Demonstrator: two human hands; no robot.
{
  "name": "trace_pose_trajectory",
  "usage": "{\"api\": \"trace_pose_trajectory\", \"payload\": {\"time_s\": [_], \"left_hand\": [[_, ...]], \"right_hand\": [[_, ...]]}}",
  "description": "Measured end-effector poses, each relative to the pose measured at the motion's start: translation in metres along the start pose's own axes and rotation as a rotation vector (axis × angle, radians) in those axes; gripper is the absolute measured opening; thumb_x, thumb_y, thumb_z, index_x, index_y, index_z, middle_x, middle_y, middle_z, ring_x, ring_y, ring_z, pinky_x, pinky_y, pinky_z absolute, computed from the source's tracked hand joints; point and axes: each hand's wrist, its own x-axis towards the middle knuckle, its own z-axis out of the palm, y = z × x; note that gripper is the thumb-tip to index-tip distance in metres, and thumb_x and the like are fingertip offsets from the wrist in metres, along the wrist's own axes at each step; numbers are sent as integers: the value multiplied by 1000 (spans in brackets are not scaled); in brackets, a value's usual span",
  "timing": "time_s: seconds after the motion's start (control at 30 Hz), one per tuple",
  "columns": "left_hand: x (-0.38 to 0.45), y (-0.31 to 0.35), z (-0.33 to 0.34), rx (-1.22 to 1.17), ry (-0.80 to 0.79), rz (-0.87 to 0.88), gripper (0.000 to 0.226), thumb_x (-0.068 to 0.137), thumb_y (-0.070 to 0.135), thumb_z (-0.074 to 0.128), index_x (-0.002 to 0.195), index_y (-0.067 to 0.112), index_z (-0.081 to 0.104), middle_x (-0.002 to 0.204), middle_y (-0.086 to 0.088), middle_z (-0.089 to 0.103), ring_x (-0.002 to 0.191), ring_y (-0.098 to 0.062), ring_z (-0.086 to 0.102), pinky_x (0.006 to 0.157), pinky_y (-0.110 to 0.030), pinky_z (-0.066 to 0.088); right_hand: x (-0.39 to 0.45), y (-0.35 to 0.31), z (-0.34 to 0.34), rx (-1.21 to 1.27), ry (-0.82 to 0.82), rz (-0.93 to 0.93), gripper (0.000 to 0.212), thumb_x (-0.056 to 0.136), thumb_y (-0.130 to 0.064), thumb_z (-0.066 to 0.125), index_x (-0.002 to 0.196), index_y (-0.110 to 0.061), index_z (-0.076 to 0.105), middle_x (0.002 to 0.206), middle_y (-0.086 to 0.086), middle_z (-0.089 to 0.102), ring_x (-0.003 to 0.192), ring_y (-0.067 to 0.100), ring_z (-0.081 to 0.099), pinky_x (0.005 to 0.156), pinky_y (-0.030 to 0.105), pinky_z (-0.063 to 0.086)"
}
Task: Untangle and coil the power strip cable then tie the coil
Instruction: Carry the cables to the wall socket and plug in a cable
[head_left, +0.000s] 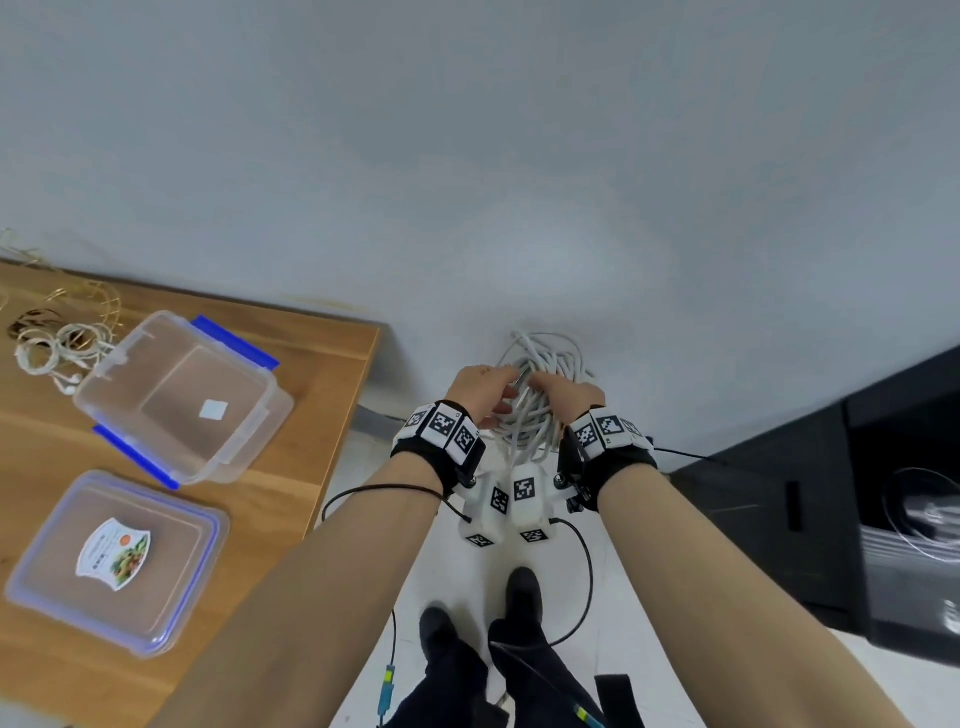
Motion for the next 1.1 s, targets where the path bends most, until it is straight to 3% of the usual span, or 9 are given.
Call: {"api": "trace_pose_trajectory", "payload": {"time_s": [0.1, 0.2, 0.3, 0.37, 0.43, 0.57, 0.67, 0.87, 1.1], "left_hand": [[7, 1, 13, 95, -106, -39, 39, 83, 51, 65, 93, 13, 68, 92, -7, 72, 76, -22, 68, 78, -36, 53], [14, 1, 22, 145, -149, -15, 49, 79, 63, 65, 97, 18, 69, 98, -7, 72, 82, -21, 67, 68, -30, 48], [24, 0, 24, 157, -135, 17, 59, 77, 62, 69, 104, 10, 70, 100, -8, 73, 90, -25, 68, 74, -34, 50], [30, -5, 23, 73, -155, 13, 48, 79, 51, 74, 98, 7, 72, 96, -13, 75, 86, -29, 71, 83, -40, 56], [34, -11, 21, -8, -173, 5, 30, 83, 37, 75, 89, 7, 73, 87, -12, 76, 72, -25, 71, 71, -34, 59], [38, -20, 23, 63, -186, 2, 19, 81, 29, 79, 81, 10, 72, 74, -4, 75, 63, -17, 67, 68, -30, 56], [37, -20, 23, 123, -226, 8, 24, 79, 28, 80, 87, 7, 75, 83, -9, 76, 70, -20, 70, 71, -33, 54], [38, -24, 28, 202, -206, 67, 32, 75, 34, 80, 86, 4, 77, 88, -27, 70, 47, -19, 44, 58, -32, 40], [41, -38, 36, 218, -262, 55, 18, 82, 29, 76, 82, 11, 77, 86, -9, 76, 68, -16, 66, 61, -28, 51]], "right_hand": [[7, 5, -7, -78, -12, -45, 54, 77, -36, 75, 110, 5, 64, 86, 11, 68, 62, 18, 61, 35, 15, 40], [12, 11, -10, -34, -32, -17, 51, 78, -31, 75, 113, 5, 62, 98, 17, 72, 78, 29, 70, 64, 31, 59], [15, 19, -13, 73, -43, -39, 38, 77, -25, 78, 102, 1, 68, 78, 11, 74, 63, 23, 70, 57, 28, 56], [17, 25, -18, 169, -54, -39, 38, 78, -26, 79, 102, 1, 69, 82, 14, 75, 70, 26, 73, 67, 33, 61], [23, 31, -25, 267, -52, -13, 37, 82, -24, 75, 107, 2, 69, 95, 20, 75, 88, 35, 73, 85, 45, 59], [26, 38, -38, 336, 39, 5, 22, 82, -15, 74, 92, 4, 68, 86, 20, 75, 78, 33, 75, 73, 39, 62], [27, 43, -49, 298, 139, 20, 17, 79, -14, 74, 72, -2, 64, 80, 18, 72, 82, 34, 72, 84, 44, 60], [25, 63, -65, 239, 240, 49, 21, 80, -20, 73, 67, -8, 62, 58, 8, 60, 53, 22, 54, 56, 29, 48], [26, 79, -72, 135, 248, 114, 14, 79, -11, 61, 67, -6, 55, 56, 9, 52, 43, 21, 43, 39, 21, 33]]}}
